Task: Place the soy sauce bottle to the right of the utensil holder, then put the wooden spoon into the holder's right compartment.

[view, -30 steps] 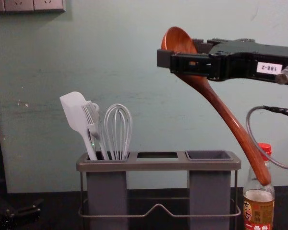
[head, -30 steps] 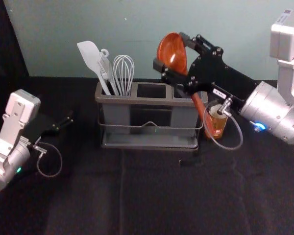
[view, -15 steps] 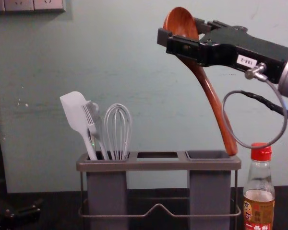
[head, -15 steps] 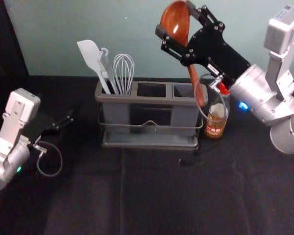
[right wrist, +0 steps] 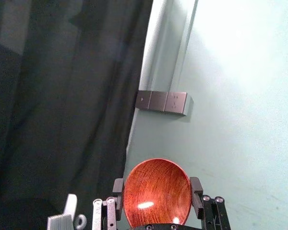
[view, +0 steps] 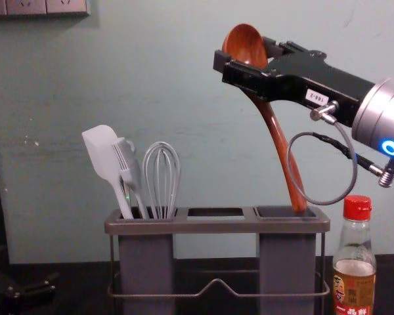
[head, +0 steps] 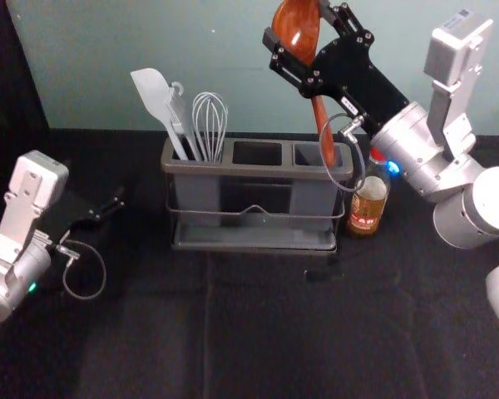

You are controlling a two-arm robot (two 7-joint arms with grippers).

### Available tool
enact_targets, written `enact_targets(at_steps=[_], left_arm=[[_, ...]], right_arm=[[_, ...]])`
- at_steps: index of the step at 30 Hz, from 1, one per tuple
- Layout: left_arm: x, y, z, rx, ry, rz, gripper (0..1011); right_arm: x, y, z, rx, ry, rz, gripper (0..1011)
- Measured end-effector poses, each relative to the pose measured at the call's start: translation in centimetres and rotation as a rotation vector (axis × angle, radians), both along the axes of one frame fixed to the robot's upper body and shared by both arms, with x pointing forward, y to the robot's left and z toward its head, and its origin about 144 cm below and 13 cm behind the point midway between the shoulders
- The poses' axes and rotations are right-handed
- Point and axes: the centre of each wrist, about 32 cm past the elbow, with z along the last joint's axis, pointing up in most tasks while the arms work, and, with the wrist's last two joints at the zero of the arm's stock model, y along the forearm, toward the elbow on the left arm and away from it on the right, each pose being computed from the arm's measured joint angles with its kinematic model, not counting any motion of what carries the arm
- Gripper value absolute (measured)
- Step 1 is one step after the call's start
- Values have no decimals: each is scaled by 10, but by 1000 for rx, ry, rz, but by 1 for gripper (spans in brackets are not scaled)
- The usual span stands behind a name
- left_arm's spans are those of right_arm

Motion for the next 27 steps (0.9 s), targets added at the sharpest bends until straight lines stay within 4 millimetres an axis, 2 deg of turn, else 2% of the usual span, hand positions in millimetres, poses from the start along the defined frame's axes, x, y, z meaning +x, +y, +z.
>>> enact_targets(at_steps=[11,27], left_arm=[[0,0,0,0,0,0,1005],[0,0,0,0,0,0,1005]], right_arm=[[14,6,-10,-6,18,-17,838],[16,8,-18,-16,36,-25,838]])
